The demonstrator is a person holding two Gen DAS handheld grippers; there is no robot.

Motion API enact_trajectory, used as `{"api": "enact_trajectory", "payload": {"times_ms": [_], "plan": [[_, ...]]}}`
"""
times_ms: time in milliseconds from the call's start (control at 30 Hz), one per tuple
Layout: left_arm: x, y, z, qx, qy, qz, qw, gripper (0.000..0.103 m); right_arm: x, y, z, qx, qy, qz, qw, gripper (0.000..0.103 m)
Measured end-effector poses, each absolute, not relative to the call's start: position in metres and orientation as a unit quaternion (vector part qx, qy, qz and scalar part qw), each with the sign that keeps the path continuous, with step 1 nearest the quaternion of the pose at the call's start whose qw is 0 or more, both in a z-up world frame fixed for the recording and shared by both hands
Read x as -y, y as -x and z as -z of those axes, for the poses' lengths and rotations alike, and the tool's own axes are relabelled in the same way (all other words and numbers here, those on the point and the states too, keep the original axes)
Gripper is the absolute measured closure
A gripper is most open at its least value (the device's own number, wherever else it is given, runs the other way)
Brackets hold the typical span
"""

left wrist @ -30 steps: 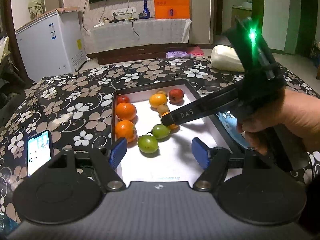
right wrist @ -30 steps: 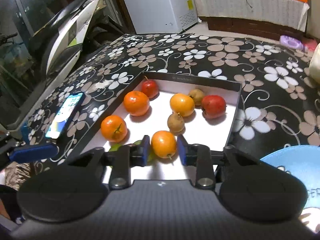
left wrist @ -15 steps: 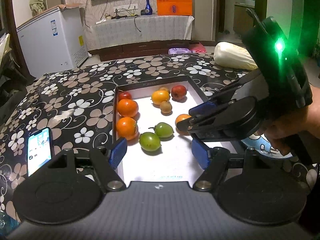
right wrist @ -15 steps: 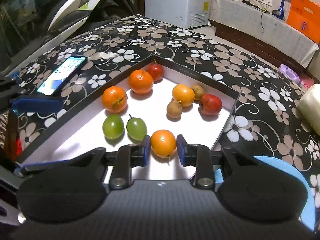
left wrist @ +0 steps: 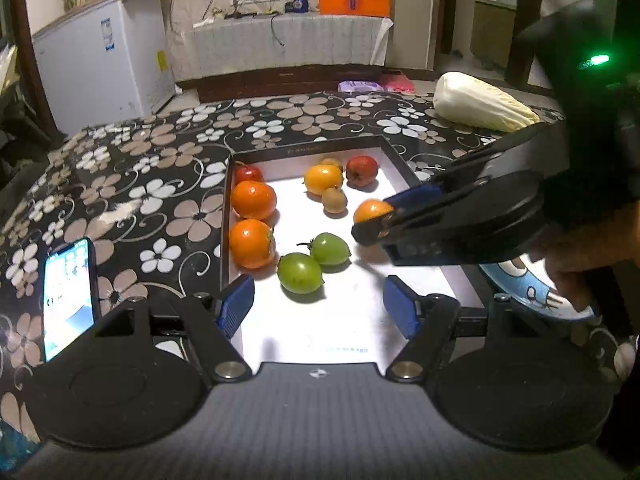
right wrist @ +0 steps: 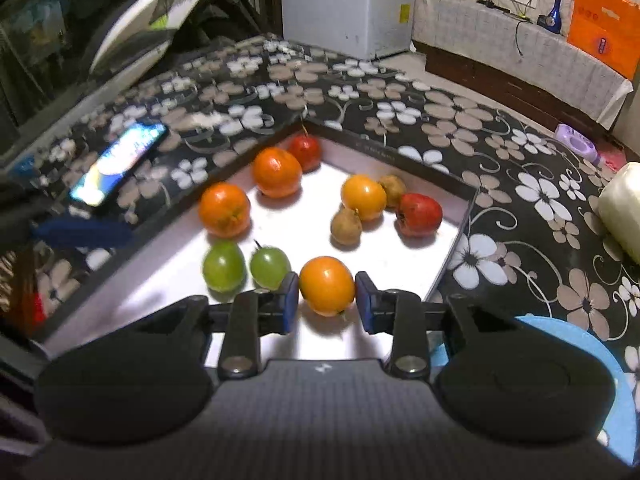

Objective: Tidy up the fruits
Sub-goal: 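Grasp a green tomato with the left gripper while the right gripper holds the orange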

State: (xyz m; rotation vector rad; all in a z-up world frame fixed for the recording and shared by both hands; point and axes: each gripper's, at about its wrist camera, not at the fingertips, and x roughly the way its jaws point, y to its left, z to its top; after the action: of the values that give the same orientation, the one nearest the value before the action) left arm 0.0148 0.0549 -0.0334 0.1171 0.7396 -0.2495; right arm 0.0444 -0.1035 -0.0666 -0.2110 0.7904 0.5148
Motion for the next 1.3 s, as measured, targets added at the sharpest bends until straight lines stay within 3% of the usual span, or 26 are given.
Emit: {"api": "enact_trajectory", "payload": {"times_ms": [200,533,800,1000,1300], "plan": [[-0.051,-0.027,0.04,-0.371,-0.066,0.1,0.921,0.028,0.106,-0.034,0.054,-0.365,0.078,-0.261,0.89,0.069],[-0.039,-0.049,0.055,-0.392,-0.084,0.072,0.913,0.045,0.111,-0.028,0.047,-0.357,0.075,-0.264,0.893,0.069],[-0.037,-0.061,0.063,-0.408,-0.079,0.062,0.907,0.05,0.115,-0.025,0.045,-0.356,0.075,-0.262,0.894,0.069],[-0.041,-0.068,0.066,-0.417,-0.072,0.063,0.904,0.067,0.12,-0.022,0.044,-0.355,0.074,-0.258,0.896,0.069],[-0.046,-0.066,0.064,-0.405,-0.076,0.078,0.908,0.069,0.121,-0.016,0.044,-0.357,0.083,-0.259,0.894,0.069]]}}
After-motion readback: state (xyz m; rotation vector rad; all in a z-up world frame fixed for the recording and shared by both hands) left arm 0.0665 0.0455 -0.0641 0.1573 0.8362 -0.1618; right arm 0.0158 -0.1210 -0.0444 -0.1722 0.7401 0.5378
